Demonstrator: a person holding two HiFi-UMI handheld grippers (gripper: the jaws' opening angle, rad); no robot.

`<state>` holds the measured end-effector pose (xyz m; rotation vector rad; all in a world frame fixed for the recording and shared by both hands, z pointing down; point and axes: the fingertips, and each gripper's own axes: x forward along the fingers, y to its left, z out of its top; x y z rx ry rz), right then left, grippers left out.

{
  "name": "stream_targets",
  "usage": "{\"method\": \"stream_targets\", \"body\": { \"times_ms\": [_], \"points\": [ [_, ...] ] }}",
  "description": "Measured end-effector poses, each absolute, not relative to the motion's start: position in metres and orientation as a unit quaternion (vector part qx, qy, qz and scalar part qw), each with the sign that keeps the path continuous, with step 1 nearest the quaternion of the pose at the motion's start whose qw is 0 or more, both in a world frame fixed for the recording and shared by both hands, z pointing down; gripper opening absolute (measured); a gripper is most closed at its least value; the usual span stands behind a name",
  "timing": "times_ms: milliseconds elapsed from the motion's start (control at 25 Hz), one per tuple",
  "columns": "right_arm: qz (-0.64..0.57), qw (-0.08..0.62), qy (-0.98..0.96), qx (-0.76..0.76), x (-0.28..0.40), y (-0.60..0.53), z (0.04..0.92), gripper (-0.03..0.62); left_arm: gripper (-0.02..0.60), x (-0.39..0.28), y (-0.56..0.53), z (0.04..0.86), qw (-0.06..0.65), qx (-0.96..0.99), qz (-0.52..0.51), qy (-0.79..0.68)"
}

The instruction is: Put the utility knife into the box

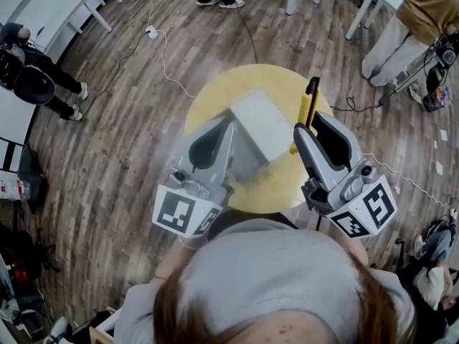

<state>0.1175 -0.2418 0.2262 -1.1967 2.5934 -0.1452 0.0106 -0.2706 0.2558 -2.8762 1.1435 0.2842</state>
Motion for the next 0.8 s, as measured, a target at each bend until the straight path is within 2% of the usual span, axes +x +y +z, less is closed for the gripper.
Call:
{"method": "stream_targets", "body": {
  "times_ms": [800],
  "points": [
    [-0.098,0.125,0.896,-0.415,0.09,-0.272,0.251,0.118,0.0,-0.016,-0.299,0.258,0.005,-0.922,0.087,0.377]
  ]
}}
